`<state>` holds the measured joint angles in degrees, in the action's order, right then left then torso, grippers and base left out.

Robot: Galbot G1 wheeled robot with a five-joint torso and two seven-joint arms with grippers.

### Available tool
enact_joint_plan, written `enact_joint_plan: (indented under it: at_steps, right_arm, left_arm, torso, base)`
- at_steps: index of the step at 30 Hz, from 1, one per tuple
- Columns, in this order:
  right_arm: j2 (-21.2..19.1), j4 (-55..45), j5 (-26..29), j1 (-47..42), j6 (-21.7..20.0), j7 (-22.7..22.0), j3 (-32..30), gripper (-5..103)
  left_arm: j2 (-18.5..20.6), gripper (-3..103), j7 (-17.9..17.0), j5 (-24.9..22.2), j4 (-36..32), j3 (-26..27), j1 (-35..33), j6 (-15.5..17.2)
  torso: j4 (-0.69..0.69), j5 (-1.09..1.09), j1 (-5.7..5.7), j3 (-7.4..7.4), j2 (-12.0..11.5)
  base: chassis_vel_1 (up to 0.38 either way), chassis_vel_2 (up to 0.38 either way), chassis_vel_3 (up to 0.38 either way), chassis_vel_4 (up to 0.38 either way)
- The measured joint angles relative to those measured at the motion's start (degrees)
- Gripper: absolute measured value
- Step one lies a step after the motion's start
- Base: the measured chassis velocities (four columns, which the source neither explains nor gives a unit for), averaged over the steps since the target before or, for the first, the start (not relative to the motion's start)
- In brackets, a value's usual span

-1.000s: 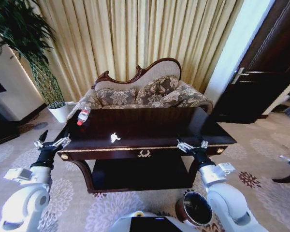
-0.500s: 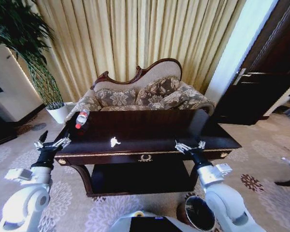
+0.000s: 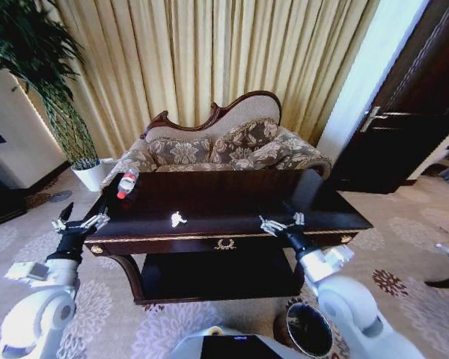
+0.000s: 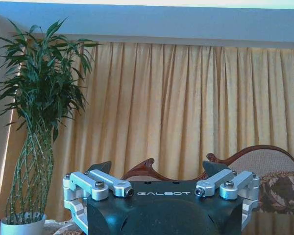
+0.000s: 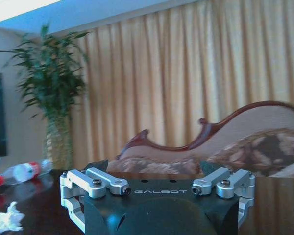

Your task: Move to the front of the table and place the trash on the table into the trash bin.

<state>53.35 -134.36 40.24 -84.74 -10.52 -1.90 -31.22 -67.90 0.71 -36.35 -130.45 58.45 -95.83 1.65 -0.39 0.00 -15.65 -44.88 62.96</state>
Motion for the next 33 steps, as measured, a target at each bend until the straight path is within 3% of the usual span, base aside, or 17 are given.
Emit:
enact_joint_plan:
  at_steps: [2, 5, 6, 9, 15, 17, 27, 33]
  right_arm:
    - [-2.04, 0.57, 1.93, 1.59, -0.63, 0.04, 0.44, 100]
    - [-8.87, 2.45, 6.53, 5.91, -2.93, 1.41, 1.93, 100]
    - [-8.87, 2.45, 6.53, 5.91, -2.93, 1.41, 1.93, 100]
    - [-13.79, 3.11, 9.92, 8.11, -5.1, 3.2, 3.28, 100]
    - [-18.39, 3.22, 12.92, 11.14, -7.31, 5.26, 5.01, 100]
    - [-20.52, 3.15, 15.34, 14.98, -8.41, 5.17, 8.67, 100]
    - [-21.15, 10.41, 16.6, 28.24, -6.57, 5.2, 22.89, 100]
    - [-22.5, 17.58, 17.16, 35.94, -2.01, 11.38, 30.11, 100]
  left_arm:
    - [-0.11, 100, 0.01, 0.2, -0.19, 0.02, -0.4, -0.04]
    - [-0.14, 100, -0.01, 0.56, -0.65, 0.11, -0.89, -0.12]
    - [-0.14, 100, -0.01, 0.56, -0.65, 0.11, -0.89, -0.12]
    - [0.08, 100, -0.11, 0.85, -0.73, -0.03, -0.7, -0.05]
    - [0.12, 100, -0.27, 1.49, -0.97, -0.85, -0.28, 0.49]
    - [0.13, 100, -0.33, 1.74, -1.3, -1.29, -0.21, 0.72]
    - [0.86, 100, -0.46, 1.62, -1.59, -0.85, -0.95, 0.73]
    - [1.35, 100, -0.84, 1.35, -1.81, -0.66, -1.05, 0.61]
  torso:
    - [0.0, 0.01, 0.0, 0.0, 0.0]
    - [0.0, 0.01, 0.0, 0.0, 0.0]
    - [0.0, 0.01, 0.0, 0.0, 0.0]
    - [-0.02, 0.01, -0.01, 0.0, 0.0]
    - [-0.02, 0.0, 0.0, 0.0, 0.0]
    - [-0.02, -0.01, 0.0, 0.0, 0.0]
    - [0.0, 0.0, -0.01, 0.0, 0.0]
    - [-0.02, 0.0, -0.01, 0.0, 0.0]
  base:
    - [0.0, 0.0, 0.0, 0.0]
    - [0.0, 0.0, 0.0, 0.0]
    - [0.0, 0.0, 0.0, 0.0]
    - [0.0, 0.0, 0.0, 0.0]
    - [0.0, 0.0, 0.0, 0.0]
    - [0.0, 0.0, 0.0, 0.0]
    - [0.0, 0.0, 0.0, 0.0]
    - [0.0, 0.0, 0.0, 0.0]
